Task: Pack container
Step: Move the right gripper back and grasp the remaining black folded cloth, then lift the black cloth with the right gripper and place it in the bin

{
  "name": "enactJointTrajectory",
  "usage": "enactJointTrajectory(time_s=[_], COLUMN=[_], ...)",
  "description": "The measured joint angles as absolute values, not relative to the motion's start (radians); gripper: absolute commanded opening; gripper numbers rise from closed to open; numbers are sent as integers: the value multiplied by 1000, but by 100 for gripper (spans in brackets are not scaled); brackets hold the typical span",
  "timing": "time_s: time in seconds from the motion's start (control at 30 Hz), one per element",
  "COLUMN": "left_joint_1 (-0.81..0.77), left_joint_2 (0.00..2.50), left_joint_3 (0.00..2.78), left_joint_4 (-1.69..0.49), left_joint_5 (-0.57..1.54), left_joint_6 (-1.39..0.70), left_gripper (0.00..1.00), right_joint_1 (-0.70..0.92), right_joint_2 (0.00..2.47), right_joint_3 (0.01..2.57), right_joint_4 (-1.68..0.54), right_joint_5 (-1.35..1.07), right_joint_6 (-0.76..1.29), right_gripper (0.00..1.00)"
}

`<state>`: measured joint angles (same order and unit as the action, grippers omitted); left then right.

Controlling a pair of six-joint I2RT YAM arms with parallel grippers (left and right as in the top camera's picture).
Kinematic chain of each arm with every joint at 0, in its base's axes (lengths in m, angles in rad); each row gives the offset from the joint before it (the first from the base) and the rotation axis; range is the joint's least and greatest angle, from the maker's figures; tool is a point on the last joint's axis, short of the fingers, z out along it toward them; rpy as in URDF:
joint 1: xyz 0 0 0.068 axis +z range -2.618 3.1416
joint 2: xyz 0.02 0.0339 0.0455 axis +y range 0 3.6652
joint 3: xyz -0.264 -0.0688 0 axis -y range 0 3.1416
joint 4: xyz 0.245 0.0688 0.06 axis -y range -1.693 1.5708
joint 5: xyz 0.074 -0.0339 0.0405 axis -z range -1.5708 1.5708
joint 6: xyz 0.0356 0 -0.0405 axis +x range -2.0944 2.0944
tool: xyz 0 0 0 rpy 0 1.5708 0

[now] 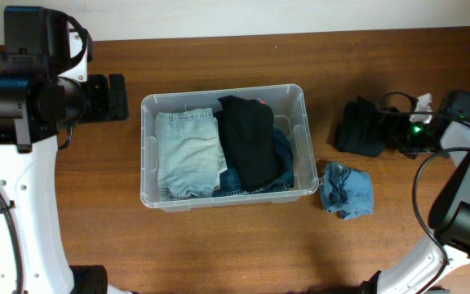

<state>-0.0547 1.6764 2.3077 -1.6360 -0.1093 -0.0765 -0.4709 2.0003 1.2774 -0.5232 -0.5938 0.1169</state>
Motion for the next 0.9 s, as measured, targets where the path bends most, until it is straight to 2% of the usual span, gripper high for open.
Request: enactJointTrajectory(time_s=[0.03,0.07,0.1,0.2,0.27,0.33,0.67,0.9], left_joint_1=[-55,-55,-55,-55,-55,-55,-55,-55], left_joint_2=[1676,1676,1676,1676,1676,1676,1676,1676], left_joint_3=[2308,2308,2308,2308,2308,2308,2308,2308], left_joint_4=[-1636,-1636,-1636,-1636,-1636,-1636,-1636,-1636], left_joint_5=[-109,-109,-110,-109,-109,-109,-109,-109], left_joint_6=[-76,-76,-76,-76,-76,-76,-77,-76], left_gripper=[99,99,99,99,99,100,99,99], right_joint_1=[-458,-441,-430,-386,-369,-362,-351,-192], right_joint_2=[2003,2004,2006,2007,2008,2008,1909,1602], right_joint_3=[1277,1277,1277,1277,1277,1281,1475,1590], right_joint_4=[-519,-517,-516,-516,-520,-542,-867,-908], right_joint_5=[-593,-591,-588,-548,-532,-520,-522,-647], right_joint_6=[117,117,117,112,112,113,117,117], right_gripper=[90,83,74,38,25,17,15,12])
